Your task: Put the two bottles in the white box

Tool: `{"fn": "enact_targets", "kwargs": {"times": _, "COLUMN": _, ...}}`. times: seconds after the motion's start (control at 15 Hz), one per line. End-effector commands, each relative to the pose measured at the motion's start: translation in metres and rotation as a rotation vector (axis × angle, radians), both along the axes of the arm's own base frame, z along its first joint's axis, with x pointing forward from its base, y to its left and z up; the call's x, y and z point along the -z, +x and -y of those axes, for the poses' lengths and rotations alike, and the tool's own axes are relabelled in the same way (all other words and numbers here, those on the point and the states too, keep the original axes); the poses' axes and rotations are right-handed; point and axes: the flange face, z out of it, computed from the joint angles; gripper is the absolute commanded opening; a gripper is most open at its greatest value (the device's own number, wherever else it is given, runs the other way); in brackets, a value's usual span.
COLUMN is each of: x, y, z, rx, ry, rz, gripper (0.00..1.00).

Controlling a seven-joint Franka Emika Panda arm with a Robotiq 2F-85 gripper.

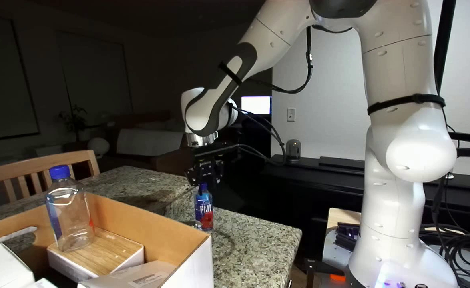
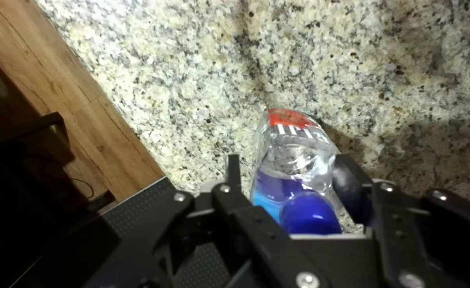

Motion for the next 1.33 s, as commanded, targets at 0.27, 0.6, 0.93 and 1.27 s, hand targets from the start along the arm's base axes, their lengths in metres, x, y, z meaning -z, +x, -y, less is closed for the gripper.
{"fn": "enact_targets", "kwargs": {"times": 0.27, "x": 0.006, "y": 0.018, "z": 0.002, "rx": -0.004, "ry": 0.007, "rz": 0.028, "gripper": 0.79}}
{"fn": "enact_targets", "kwargs": {"times": 0.6, "x": 0.007, "y": 0.031, "z": 0.001, "rx": -0.008, "ry": 0.004, "rz": 0.036, "gripper": 0.60}}
{"fn": "enact_targets", "kwargs": {"times": 0.93, "x": -0.001, "y": 0.039, "z": -0.001, "rx": -0.006, "ry": -0.003, "rz": 0.050, "gripper": 0.43}}
{"fn": "enact_targets", "kwargs": {"times": 1.27, "x": -0.012, "y": 0.043, "z": -0.001, "rx": -0.003, "ry": -0.008, "rz": 0.065, "gripper": 0.11}}
